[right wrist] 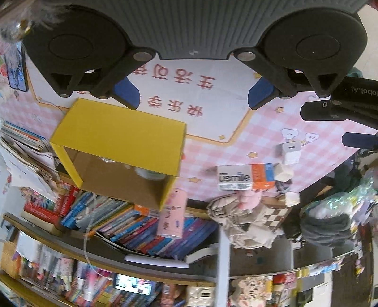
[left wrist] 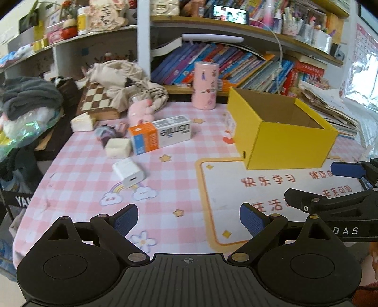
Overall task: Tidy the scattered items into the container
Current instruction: 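Move the left tool toward the white charger while the right tool approaches the usmile box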
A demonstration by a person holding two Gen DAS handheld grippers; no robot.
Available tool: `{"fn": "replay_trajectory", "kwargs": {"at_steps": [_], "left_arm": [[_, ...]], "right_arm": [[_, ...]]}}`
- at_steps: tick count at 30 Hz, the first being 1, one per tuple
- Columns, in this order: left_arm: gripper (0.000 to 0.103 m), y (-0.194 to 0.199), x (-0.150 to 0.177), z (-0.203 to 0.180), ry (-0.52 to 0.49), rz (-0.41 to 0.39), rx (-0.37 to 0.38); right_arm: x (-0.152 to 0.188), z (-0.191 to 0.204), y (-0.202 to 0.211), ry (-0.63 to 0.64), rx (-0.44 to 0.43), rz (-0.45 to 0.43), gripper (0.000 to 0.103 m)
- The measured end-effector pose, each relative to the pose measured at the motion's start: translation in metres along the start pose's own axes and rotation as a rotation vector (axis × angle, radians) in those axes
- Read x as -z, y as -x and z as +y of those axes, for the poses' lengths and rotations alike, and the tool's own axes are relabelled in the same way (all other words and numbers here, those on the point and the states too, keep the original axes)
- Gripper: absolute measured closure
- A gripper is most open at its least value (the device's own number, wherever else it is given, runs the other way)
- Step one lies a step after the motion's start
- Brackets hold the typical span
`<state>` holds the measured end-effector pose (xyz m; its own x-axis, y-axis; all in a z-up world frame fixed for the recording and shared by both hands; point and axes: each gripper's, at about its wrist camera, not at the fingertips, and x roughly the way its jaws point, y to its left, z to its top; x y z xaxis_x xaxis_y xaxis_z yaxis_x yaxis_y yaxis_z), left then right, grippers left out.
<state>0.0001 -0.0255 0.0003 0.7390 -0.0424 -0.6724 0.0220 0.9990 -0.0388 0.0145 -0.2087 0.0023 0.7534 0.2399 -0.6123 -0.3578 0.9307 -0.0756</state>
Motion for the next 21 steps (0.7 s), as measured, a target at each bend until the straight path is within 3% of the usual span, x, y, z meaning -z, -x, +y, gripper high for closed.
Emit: {"fn": "replay_trajectory", "kwargs": {"at_steps": [12,21], "left_arm": [[0.008,0.008,0.009,0.037,0.084,0.005,-0.053],[0.008,-0.001,0.010,0.058,0.143,0.034,-0.087]], "right_arm": [[-0.011,0.040,-0.013,0.071,-0.061,0.012,0.004],[-0.021,0.047,-0.033,0.068,-0.085,0.033,0.004]]}}
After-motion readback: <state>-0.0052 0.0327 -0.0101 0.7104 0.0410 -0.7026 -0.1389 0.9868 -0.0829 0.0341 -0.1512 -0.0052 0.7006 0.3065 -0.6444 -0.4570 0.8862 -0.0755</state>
